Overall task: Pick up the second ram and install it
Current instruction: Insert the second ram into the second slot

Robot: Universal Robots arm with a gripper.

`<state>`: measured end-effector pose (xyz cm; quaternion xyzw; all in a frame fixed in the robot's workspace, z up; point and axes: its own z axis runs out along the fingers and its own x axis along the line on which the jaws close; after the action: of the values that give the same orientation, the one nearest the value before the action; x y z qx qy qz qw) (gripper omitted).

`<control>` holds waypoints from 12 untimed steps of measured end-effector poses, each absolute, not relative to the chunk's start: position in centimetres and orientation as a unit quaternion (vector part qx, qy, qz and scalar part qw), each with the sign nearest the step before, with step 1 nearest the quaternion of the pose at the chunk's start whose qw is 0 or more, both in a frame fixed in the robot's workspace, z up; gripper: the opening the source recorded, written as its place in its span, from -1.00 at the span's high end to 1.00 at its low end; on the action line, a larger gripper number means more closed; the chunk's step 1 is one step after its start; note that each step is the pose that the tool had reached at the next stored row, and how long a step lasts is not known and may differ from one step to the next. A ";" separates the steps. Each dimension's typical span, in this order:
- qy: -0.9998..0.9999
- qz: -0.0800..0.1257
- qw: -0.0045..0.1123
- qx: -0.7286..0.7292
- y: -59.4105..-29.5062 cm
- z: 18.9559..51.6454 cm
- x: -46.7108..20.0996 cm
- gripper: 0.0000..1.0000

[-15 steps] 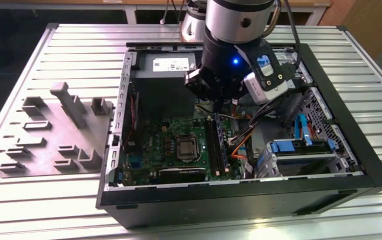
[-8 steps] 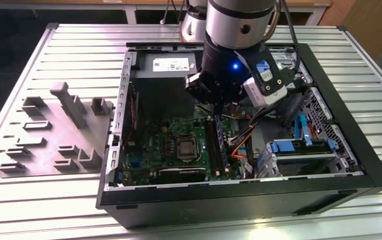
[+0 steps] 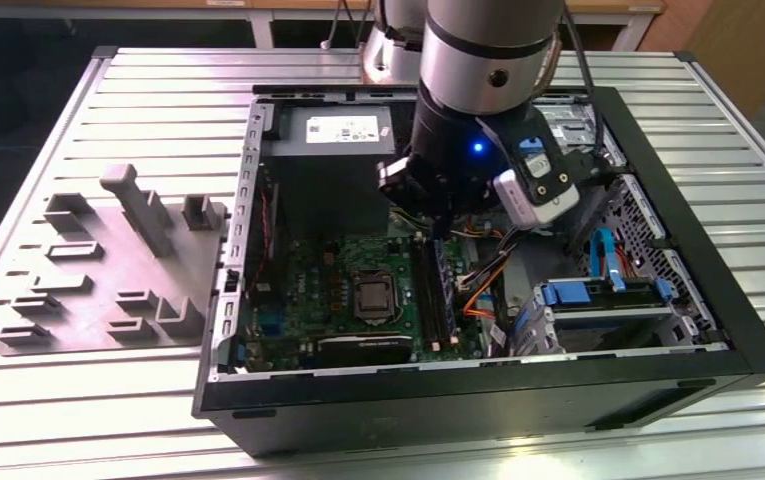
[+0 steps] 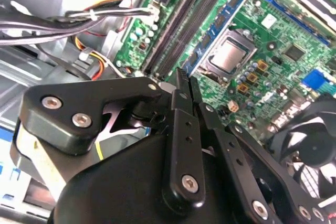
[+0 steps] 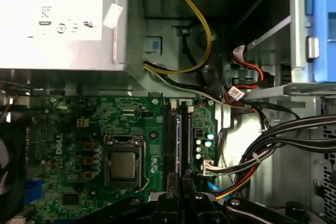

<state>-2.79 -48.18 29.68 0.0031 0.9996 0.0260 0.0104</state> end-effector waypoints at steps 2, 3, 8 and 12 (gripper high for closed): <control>1.000 0.026 0.010 0.003 -48.3 29.4 -2.6 0.73; 1.000 0.026 0.010 0.003 -48.3 29.2 -2.6 0.73; 1.000 0.026 0.010 0.004 -48.7 28.3 -2.6 0.73; 1.000 0.026 0.010 0.004 -48.8 27.6 -2.6 0.73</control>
<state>-2.61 -48.77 27.56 0.0037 0.9996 0.0260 0.0104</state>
